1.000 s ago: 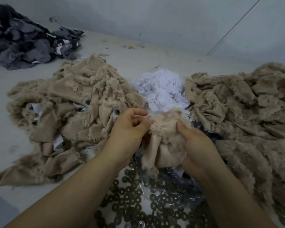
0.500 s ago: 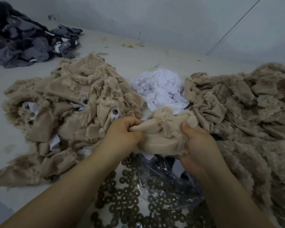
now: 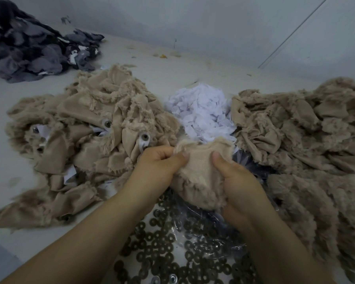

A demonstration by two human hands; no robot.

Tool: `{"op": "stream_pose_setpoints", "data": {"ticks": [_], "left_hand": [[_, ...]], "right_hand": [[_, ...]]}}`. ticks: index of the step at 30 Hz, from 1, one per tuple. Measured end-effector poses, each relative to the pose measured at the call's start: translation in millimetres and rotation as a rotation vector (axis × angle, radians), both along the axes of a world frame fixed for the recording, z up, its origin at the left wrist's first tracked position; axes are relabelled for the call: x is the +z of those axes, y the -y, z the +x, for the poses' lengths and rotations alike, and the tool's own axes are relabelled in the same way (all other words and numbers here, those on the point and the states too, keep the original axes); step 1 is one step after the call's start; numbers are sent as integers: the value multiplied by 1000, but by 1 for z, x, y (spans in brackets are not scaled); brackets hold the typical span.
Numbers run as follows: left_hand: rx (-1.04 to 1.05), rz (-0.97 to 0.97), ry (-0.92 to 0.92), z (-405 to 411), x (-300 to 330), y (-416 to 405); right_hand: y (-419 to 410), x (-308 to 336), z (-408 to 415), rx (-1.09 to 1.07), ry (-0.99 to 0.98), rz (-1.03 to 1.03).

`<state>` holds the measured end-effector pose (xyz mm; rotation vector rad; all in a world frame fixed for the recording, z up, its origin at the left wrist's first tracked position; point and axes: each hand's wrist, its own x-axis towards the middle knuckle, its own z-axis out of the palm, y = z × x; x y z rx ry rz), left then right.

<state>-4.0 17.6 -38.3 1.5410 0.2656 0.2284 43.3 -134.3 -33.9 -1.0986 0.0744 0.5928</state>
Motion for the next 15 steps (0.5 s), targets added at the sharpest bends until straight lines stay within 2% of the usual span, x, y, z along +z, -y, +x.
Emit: {"op": "stream_pose_setpoints", "data": {"ticks": [5,7,9,12,15], "left_hand": [[96,148,-39,2,-3,-2],[142,99,-23,1,-2,-1],[197,22,5,3,-2,0],[275,189,17,7,-3,-3],[109,278,23,4,2,-7]], "right_hand": [[0,-3,3,-12,-61,48],[2,1,4,63,-88,114],[3,3,1,178,-3,96],[2,4,-4,237,152,-57],[3,6,-1,99,51,59]]}}
